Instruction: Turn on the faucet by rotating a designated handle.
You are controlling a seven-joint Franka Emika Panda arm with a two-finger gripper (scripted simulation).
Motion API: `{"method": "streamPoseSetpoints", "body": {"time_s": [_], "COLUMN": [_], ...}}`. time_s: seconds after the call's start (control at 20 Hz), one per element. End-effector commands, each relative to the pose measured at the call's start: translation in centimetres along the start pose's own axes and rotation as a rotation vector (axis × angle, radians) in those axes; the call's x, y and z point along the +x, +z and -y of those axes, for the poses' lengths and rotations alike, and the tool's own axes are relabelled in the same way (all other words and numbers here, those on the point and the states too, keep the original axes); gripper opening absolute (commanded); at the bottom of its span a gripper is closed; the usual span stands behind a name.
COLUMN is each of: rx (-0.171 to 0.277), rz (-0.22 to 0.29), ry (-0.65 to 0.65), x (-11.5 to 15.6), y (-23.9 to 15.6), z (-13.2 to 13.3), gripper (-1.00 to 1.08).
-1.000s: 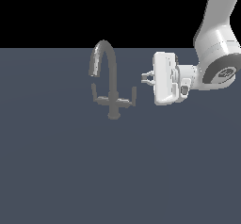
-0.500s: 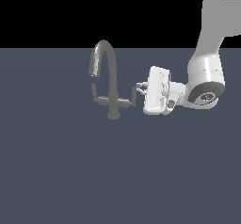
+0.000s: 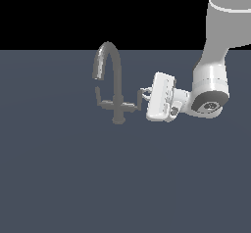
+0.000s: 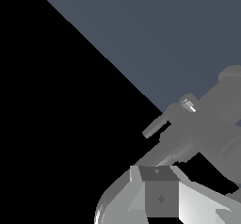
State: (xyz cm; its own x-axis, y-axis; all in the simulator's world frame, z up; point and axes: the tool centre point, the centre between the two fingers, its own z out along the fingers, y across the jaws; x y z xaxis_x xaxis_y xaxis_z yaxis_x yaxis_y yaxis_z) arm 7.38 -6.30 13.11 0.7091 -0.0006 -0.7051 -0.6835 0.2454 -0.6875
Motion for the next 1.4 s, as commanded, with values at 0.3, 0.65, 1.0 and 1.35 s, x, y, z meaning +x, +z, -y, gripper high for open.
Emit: {"method": "streamPoseSetpoints", "body": {"time_s": [0.3, 0.65, 1.0, 1.35], "rx": [0.000, 0.000, 0.000, 0.000], "rz": [0.000, 0.000, 0.000, -0.005], "ry": [-0.001, -0.001, -0.001, 0.000], "x": [-0.9, -2.4, -4.1, -4.4], "y": [0.1, 0.3, 0.6, 0.5], "z": [-0.4, -1.2, -2.1, -3.6], "gripper": [-1.00, -1.00, -1.00, -1.00]}}
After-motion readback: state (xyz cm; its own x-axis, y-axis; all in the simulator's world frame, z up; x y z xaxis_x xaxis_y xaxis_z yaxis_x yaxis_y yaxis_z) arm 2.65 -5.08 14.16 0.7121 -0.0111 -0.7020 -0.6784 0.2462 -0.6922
